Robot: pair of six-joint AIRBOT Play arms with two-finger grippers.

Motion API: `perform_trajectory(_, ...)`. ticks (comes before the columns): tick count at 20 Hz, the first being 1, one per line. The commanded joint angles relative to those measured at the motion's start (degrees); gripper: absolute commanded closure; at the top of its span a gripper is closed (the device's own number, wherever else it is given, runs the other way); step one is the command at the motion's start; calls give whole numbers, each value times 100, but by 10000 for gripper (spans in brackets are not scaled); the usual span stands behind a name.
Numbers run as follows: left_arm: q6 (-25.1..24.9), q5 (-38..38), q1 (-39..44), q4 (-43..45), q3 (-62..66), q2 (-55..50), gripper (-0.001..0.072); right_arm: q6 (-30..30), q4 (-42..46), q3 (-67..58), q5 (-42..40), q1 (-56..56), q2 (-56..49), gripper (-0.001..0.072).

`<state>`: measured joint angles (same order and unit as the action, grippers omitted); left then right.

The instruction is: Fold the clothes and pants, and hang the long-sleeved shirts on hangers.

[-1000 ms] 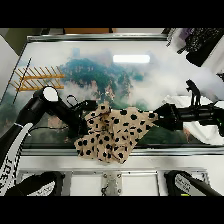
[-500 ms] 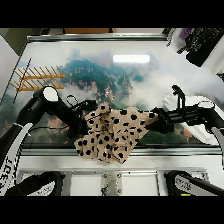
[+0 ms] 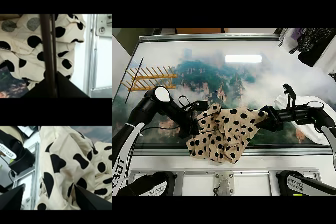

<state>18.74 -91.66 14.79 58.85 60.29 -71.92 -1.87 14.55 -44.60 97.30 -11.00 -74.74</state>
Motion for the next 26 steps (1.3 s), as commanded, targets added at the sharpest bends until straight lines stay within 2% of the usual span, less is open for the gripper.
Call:
perform_trajectory(1, -4, 15, 0, -39, 4, -2, 699, 20, -33, 2, -22, 2, -7, 34)
perform_trajectory(13, -4, 20, 0, -37, 4, 0, 699, 20, -85, 2, -50, 2, -7, 42)
perform_trajectory(14, -7, 17, 0, -37, 4, -2, 699, 20, -70, 2, -59, 2, -7, 207)
perform_trajectory(15, -4, 17, 0, -39, 4, -2, 699, 20, -66, 2, -59, 2, -7, 516)
perform_trajectory(16, -4, 20, 0, -39, 4, -2, 699, 26, -68, 2, -61, 2, -7, 696)
perform_trajectory(26, -4, 22, 0, -33, 4, -2, 699, 61, -70, 2, -68, 2, -7, 703)
